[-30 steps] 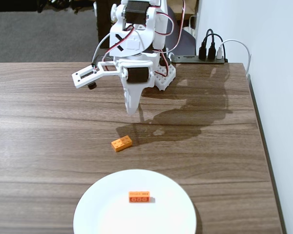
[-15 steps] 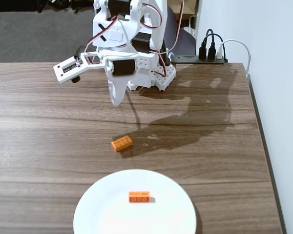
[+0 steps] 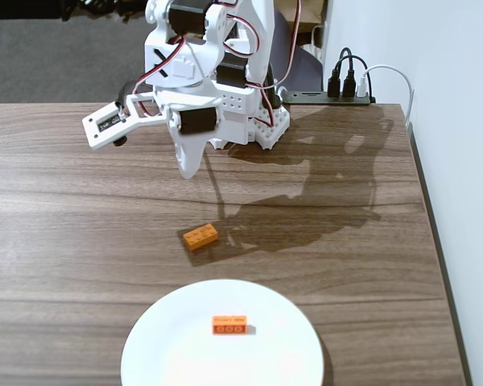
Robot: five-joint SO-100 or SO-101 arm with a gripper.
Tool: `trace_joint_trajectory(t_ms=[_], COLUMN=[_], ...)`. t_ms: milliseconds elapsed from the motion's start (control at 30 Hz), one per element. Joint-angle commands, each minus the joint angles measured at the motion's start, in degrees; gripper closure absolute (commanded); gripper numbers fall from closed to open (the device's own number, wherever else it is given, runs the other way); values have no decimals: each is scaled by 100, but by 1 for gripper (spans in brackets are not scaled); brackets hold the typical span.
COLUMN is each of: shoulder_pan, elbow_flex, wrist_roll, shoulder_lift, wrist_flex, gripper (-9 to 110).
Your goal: Grasp a lego block and put it on the plate.
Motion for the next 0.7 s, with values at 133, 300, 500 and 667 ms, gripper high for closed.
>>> trace_joint_trajectory(t_ms=[133, 300, 500, 667], shoulder_pan=[123, 149, 167, 193], elbow_flex=[-220, -220, -211, -229], wrist_roll=[-53, -26, -167, -492], shoulder_lift=[-369, -677, -976, -1125], wrist_flex=[-264, -483, -686, -826], gripper=[101, 101, 101, 101])
